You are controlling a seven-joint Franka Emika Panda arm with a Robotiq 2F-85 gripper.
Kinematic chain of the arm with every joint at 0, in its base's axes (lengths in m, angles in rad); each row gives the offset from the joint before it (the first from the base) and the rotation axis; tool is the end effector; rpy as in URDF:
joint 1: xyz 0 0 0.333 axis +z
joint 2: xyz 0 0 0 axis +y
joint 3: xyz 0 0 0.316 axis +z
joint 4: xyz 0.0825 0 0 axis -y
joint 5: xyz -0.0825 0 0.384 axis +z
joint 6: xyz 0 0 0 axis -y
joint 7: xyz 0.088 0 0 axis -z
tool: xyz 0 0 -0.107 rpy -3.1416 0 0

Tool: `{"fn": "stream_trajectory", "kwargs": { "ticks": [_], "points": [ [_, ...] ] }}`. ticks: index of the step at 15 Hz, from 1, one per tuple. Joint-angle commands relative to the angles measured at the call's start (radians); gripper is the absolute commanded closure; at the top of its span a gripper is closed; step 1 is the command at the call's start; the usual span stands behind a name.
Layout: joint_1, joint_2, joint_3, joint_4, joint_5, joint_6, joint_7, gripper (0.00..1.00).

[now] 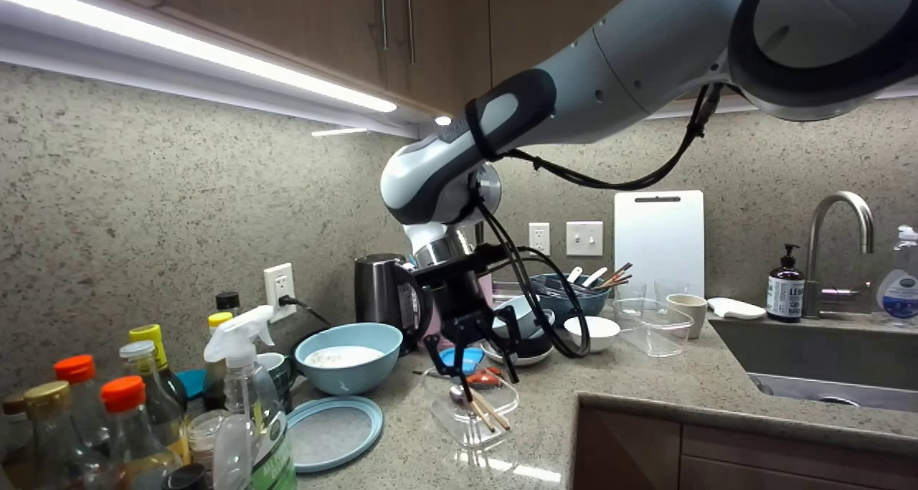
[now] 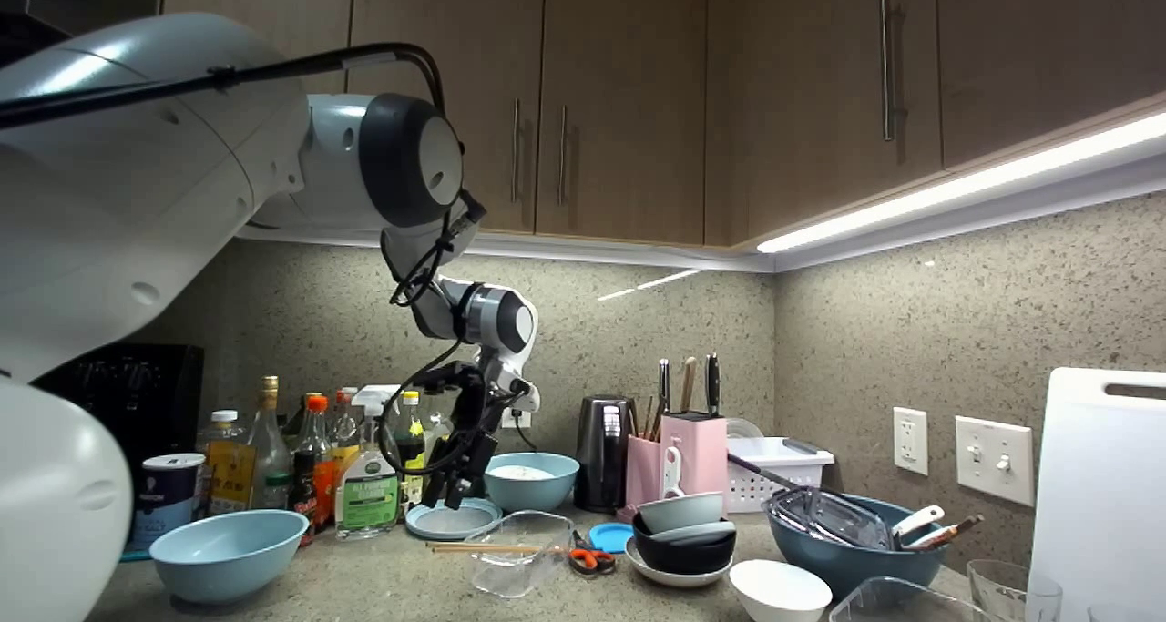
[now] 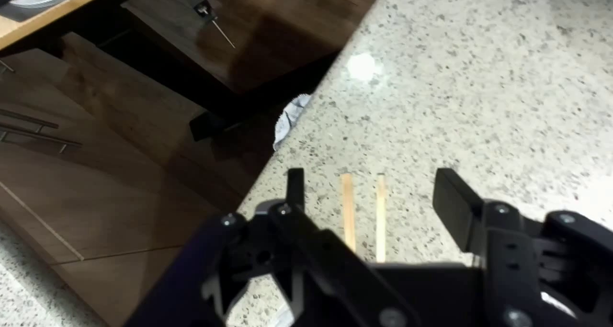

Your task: Put the chopstick in the transparent bowl

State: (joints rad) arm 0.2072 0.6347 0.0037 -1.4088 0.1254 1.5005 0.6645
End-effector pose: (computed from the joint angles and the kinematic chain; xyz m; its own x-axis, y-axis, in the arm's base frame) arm 0.6364 0.1503 0.3009 0.7510 -0.4572 -0.4764 -0.3961 -0.8892 0.2289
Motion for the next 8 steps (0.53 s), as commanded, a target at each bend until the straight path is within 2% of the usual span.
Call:
{"fn": "stream_trajectory", "kwargs": {
  "ticks": [1, 3, 8],
  "points": [
    [0.006, -0.007, 0.004, -0.002, 0.000, 0.019, 0.030, 0.24],
    [0.018, -0.019, 0.007, -0.009, -0.002, 0.032, 0.056, 0.12],
    [0.020, -0.025, 0.005, -0.016, -0.002, 0.034, 0.060, 0.12]
  ]
}}
